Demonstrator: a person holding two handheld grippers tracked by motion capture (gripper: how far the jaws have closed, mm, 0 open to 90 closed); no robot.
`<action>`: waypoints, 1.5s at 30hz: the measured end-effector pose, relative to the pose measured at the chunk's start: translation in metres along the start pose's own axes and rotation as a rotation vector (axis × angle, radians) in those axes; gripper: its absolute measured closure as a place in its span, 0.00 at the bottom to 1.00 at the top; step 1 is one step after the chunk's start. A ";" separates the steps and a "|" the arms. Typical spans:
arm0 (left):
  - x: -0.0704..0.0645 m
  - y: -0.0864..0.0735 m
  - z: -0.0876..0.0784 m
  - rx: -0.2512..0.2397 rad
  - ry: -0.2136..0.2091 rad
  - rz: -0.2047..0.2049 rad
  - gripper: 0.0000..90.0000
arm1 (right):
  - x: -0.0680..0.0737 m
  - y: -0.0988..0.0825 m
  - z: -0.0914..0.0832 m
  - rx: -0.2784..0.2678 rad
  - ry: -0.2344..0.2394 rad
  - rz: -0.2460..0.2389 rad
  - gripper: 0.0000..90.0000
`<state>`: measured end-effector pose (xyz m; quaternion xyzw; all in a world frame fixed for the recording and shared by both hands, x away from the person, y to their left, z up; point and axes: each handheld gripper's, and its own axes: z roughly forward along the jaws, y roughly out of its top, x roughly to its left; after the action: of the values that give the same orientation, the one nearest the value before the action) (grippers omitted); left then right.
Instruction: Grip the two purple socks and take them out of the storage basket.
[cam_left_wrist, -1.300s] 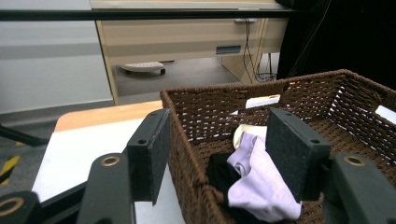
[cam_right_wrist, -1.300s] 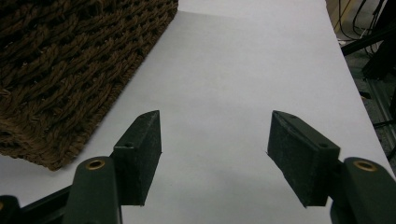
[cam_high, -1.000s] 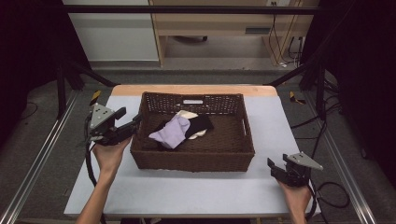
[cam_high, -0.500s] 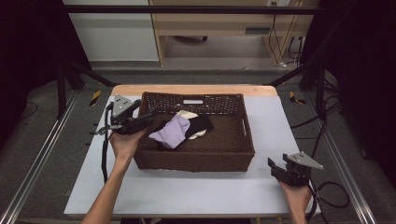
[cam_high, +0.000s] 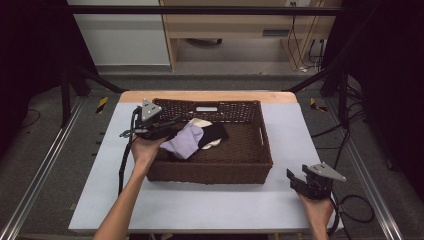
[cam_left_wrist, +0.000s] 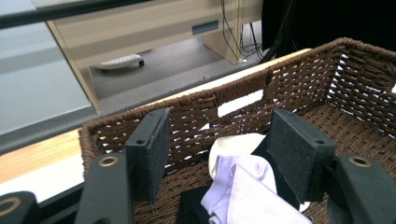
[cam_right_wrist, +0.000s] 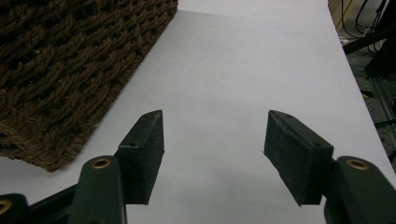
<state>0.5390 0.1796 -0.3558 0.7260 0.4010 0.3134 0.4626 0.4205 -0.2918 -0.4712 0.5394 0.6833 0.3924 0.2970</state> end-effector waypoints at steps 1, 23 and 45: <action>0.000 0.000 0.000 0.000 0.000 0.000 0.43 | 0.000 0.000 0.000 0.001 0.000 0.001 0.42; -0.012 -0.019 0.035 0.241 -0.043 0.047 0.48 | 0.000 0.000 0.001 0.002 0.003 -0.004 0.42; -0.023 -0.031 0.054 0.448 -0.018 0.125 0.46 | 0.000 0.000 0.001 0.004 0.009 -0.015 0.43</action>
<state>0.5635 0.1447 -0.4065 0.8367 0.4106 0.2381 0.2732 0.4208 -0.2917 -0.4719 0.5332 0.6893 0.3913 0.2958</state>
